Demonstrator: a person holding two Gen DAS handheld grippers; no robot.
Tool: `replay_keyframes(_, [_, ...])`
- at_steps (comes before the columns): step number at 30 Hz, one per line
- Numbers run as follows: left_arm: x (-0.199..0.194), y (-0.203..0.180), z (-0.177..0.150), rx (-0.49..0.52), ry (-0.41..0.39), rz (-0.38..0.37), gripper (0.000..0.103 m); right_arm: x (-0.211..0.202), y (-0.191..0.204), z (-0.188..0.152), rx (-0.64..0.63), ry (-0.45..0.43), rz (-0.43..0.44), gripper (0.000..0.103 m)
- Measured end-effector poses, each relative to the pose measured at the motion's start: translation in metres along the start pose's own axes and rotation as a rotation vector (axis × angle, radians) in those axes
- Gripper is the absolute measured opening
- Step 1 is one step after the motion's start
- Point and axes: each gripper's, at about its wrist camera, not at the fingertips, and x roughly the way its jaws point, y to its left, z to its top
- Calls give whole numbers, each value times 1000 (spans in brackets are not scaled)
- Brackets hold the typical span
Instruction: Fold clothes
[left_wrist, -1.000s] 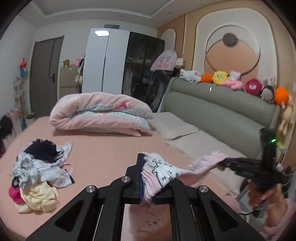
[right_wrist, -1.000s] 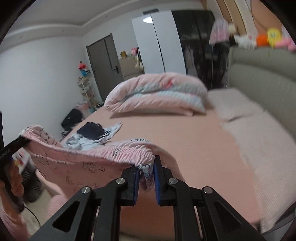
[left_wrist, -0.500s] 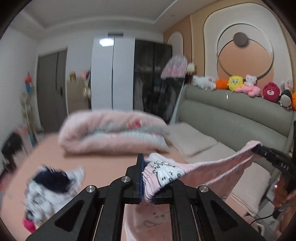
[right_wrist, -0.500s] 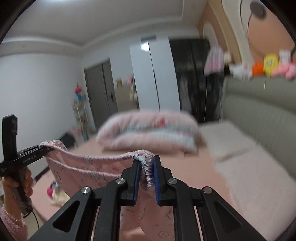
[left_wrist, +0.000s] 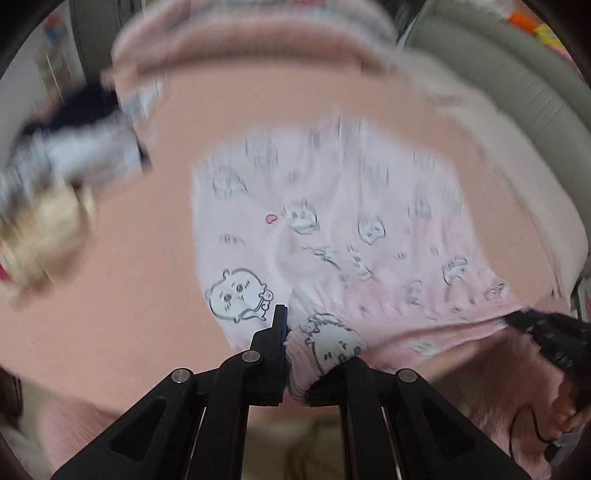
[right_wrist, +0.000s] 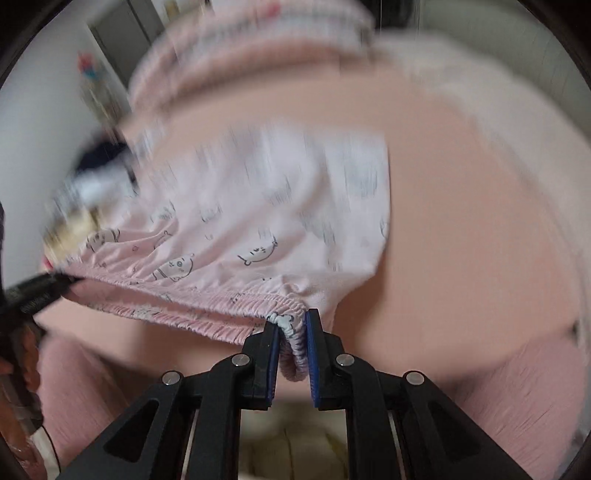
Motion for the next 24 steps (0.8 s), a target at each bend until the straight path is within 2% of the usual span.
replay_keyframes(2, [14, 3, -15, -5, 56, -4, 7, 23, 2, -13, -10, 114, 23, 14])
replay_keyframes(5, [27, 6, -30, 13, 104, 25, 8, 27, 11, -23, -70, 144, -1, 14])
replay_keyframes(7, [29, 8, -35, 20, 120, 15, 9, 25, 16, -24, -97, 153, -13, 15])
replay_keyframes(9, [24, 9, -36, 25, 107, -4, 13, 17, 22, -27, -132, 173, 26, 17])
replay_keyframes(10, [20, 9, -36, 30, 98, -20, 19, 13, 25, -28, -147, 180, 43, 23])
replay_keyframes(11, [16, 8, -36, 33, 88, -40, 33, 8, 26, -29, -147, 169, 41, 29])
replay_keyframes(12, [11, 7, -37, 33, 74, -70, 44, 4, 26, -30, -147, 159, 40, 30])
replay_keyframes(13, [7, 6, -38, 32, 60, -100, 62, -1, 27, -31, -147, 148, 38, 30])
replay_keyframes(15, [-4, 8, -35, 22, 15, -159, 64, -13, 27, -29, -140, 109, 33, 30])
replay_keyframes(17, [-15, 9, -26, 21, -54, -174, 64, -23, 31, -18, -142, 50, 21, 30])
replay_keyframes(21, [-25, -3, -14, 71, -162, -140, 64, -30, 48, 18, -195, -52, -55, 30])
replay_keyframes(24, [8, -4, 4, 56, -190, -64, 64, -6, 52, 31, -193, -115, -158, 31])
